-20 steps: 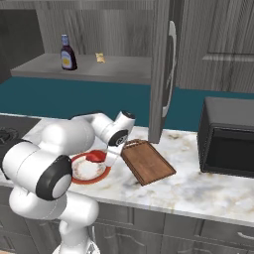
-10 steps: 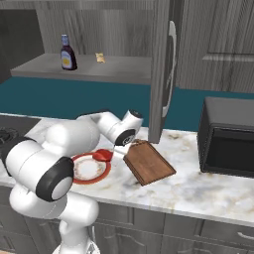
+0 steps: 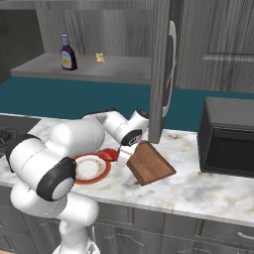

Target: Pick the steak from the plate and place it on the cutting board. Then pick the condiment bottle from the cabinet and place it next to the cutting board.

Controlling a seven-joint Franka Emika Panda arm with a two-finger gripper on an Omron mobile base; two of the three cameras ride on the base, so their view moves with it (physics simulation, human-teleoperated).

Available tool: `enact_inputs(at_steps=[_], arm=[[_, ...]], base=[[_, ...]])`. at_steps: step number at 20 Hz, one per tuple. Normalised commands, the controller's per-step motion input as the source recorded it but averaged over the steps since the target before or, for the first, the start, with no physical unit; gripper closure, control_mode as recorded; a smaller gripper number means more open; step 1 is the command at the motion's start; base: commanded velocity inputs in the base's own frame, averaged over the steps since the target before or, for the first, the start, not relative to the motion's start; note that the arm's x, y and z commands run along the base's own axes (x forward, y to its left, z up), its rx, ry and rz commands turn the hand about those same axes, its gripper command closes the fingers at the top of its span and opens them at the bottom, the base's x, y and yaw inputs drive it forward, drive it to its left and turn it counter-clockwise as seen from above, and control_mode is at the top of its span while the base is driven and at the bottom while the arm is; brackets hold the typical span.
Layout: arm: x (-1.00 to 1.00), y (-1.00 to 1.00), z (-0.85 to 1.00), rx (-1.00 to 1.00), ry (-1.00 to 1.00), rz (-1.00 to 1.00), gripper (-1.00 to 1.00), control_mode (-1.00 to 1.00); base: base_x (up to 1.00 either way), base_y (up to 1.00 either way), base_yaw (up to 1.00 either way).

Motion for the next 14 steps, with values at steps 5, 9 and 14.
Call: enact_inputs(at_steps=[5, 9, 14], arm=[[0.00, -0.22, 0.02, 0.00, 0.00, -0.03, 1.00, -1.00], [0.00, -0.21, 0.01, 0.00, 0.00, -0.03, 1.00, -1.00], [0.00, -0.21, 0.00, 0.00, 0.00, -0.03, 1.00, -1.00]], base=[[0.00, 0.00, 0.00], [0.00, 0.00, 0.00], [0.00, 0.00, 0.00]])
